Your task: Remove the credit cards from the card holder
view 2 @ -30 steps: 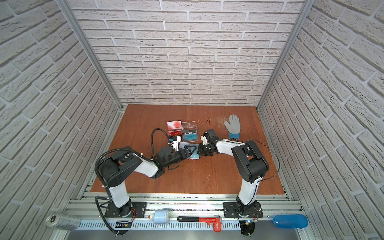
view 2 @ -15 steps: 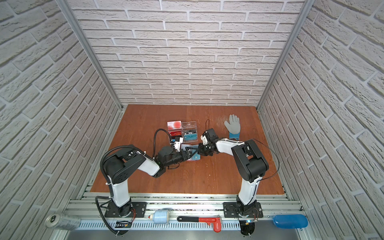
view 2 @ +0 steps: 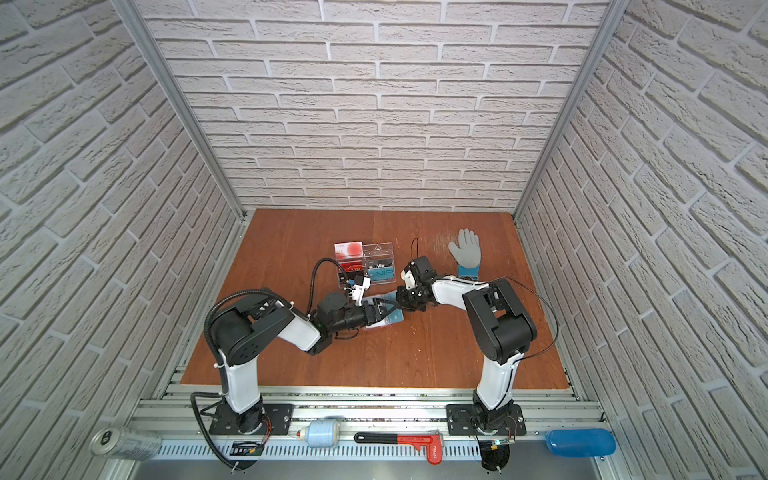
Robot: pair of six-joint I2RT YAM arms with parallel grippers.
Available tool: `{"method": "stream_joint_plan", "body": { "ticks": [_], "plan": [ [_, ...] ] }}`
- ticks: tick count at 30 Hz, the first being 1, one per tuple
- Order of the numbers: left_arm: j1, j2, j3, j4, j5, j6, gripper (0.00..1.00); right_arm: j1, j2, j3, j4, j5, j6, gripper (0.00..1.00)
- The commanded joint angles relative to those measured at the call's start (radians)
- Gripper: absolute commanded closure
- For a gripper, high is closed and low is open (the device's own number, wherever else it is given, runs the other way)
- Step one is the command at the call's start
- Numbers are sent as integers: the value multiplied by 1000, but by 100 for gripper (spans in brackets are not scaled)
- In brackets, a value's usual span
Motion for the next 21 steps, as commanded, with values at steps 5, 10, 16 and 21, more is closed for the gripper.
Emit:
{"method": "stream_joint_plan", "body": {
  "ticks": [5, 10, 16, 21],
  "plan": [
    [-5, -91, -24, 175, 90, 28, 6, 26, 62, 2, -83, 77, -26, 94],
    [8, -117, -37, 175, 90, 29, 6, 26, 61, 9, -113, 137, -38, 94],
    [10, -140, -38, 175, 85, 28, 7, 30, 85, 8, -99, 134, -25, 94],
    [12, -169, -46, 176, 81, 33, 7, 45, 116, 28, -98, 127, -22, 94]
  ]
}}
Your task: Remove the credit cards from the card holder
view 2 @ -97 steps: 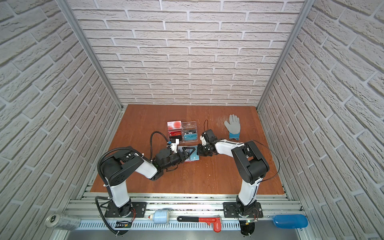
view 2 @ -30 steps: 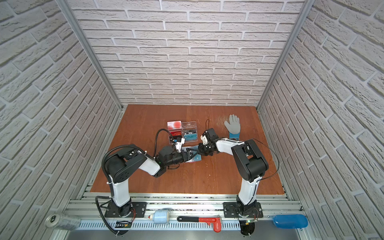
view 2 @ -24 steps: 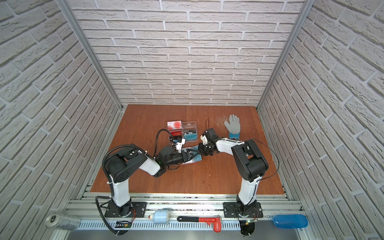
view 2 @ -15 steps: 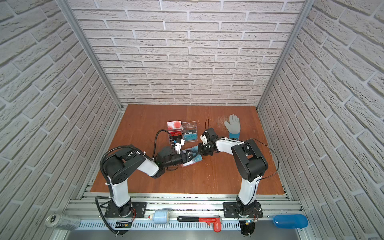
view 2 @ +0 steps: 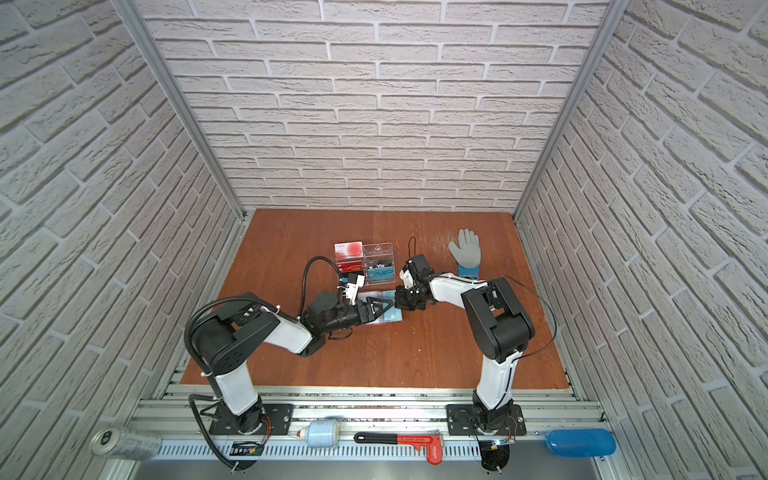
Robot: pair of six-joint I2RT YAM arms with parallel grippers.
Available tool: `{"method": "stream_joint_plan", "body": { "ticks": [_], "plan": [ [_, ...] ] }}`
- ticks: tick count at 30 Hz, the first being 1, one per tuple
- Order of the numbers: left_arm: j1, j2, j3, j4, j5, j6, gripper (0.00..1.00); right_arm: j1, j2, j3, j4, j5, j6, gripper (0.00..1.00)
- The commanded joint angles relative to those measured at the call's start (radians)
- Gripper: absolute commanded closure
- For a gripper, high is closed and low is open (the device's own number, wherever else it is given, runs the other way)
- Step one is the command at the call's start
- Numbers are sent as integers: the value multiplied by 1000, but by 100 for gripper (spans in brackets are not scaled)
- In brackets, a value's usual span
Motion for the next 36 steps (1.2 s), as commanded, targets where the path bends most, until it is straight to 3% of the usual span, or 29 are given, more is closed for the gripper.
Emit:
{"method": "stream_joint_plan", "body": {
  "ticks": [1, 8, 19, 24, 31, 36],
  "plan": [
    [-13, -54, 10, 175, 58, 19, 8, 37, 100, -17, -31, 93, 5, 94],
    [-17, -68, 6, 175, 58, 34, 12, 37, 114, -10, -18, 70, 10, 94],
    [-22, -44, 13, 175, 83, 62, 26, 37, 114, -7, -9, 44, 9, 94],
    [-14, -17, 22, 174, 110, 72, 26, 37, 114, -7, -9, 36, 7, 94],
    [7, 20, 12, 173, 123, 80, 35, 37, 114, -6, -10, 36, 5, 94],
    [20, 39, 2, 174, 114, 89, 46, 37, 113, -9, -12, 36, 2, 94]
  ]
}}
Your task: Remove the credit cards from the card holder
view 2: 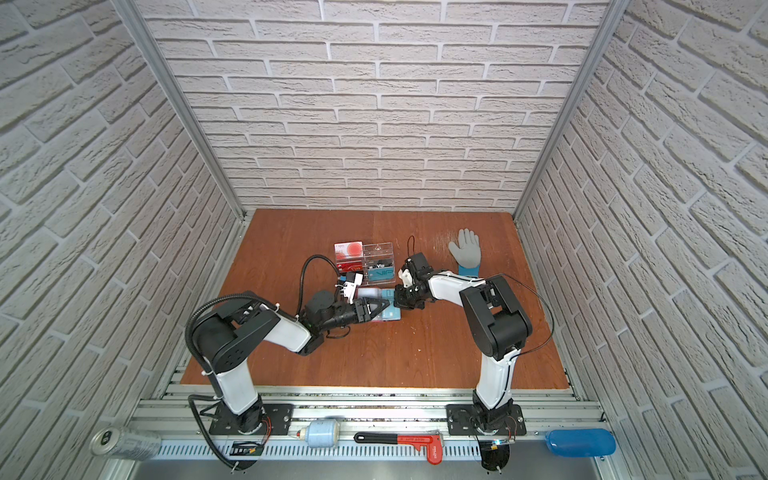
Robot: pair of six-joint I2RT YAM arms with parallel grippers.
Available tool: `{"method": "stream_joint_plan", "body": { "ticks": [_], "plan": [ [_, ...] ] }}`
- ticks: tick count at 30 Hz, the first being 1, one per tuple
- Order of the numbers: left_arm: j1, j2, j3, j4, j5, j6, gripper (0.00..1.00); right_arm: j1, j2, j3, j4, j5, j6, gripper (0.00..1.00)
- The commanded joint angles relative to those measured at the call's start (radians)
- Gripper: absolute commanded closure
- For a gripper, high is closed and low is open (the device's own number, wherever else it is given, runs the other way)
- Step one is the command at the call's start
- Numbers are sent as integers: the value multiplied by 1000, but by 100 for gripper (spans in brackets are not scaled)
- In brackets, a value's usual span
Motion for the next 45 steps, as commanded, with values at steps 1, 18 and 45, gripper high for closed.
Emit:
{"method": "stream_joint_plan", "body": {
  "ticks": [1, 18, 45],
  "plan": [
    [-13, 18, 9, 143, 74, 25, 49, 37, 91, -33, 1, 57, 3, 94],
    [-6, 33, 8, 136, 60, 48, 86, 39, 94, -34, 5, 47, 1, 94],
    [51, 32, -76, 139, 47, 76, 99, 41, 94, -27, 0, 45, 0, 94]
  ]
}}
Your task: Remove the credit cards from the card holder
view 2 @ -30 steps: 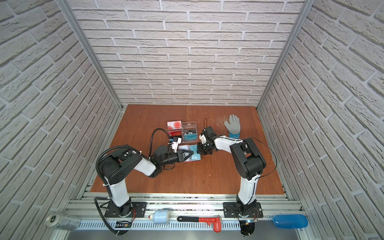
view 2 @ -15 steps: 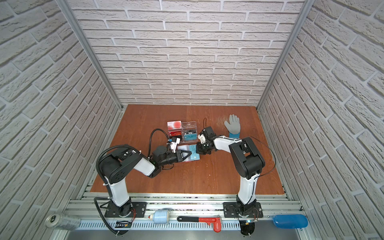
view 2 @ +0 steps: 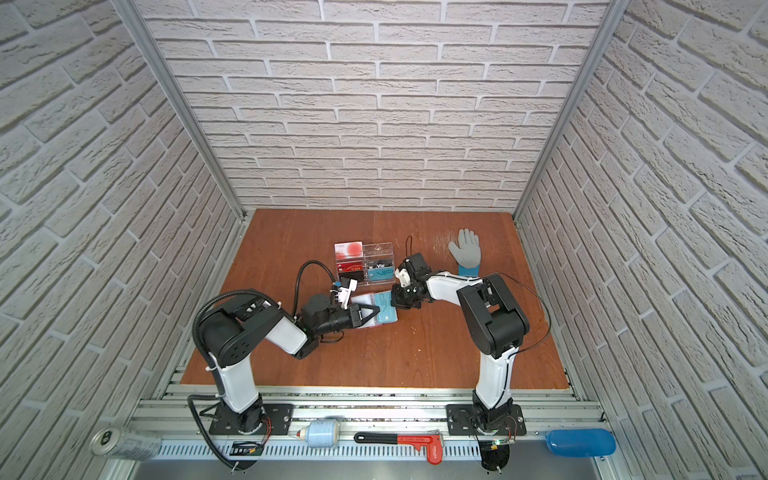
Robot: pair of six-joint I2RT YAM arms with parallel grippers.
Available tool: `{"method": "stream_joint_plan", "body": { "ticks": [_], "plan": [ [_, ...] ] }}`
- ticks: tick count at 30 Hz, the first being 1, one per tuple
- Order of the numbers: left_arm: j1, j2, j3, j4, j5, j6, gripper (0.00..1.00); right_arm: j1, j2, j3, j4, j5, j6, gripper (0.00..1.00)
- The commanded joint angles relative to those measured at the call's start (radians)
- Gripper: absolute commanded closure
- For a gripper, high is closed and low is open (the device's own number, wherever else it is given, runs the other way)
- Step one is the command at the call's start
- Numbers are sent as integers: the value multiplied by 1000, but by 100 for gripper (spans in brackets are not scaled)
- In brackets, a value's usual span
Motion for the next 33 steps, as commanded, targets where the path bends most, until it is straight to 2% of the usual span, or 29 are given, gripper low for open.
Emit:
{"method": "stream_joint_plan", "body": {
  "ticks": [1, 16, 22, 29, 33],
  "plan": [
    [7, -6, -10, 119, 28, 28, 99, 28, 73, -30, -59, 80, 7, 94],
    [51, -6, -58, 90, -11, 28, 96, 28, 103, -26, -66, 92, 4, 94],
    [67, -4, -84, 88, -39, 25, 100, 28, 87, -31, -68, 92, -1, 94],
    [83, 12, -66, 71, -22, 14, 100, 28, -25, -67, -61, 94, -15, 89],
    [83, -21, -31, -67, -26, 57, 100, 28, -84, -95, -63, 119, -18, 85]
  ]
}}
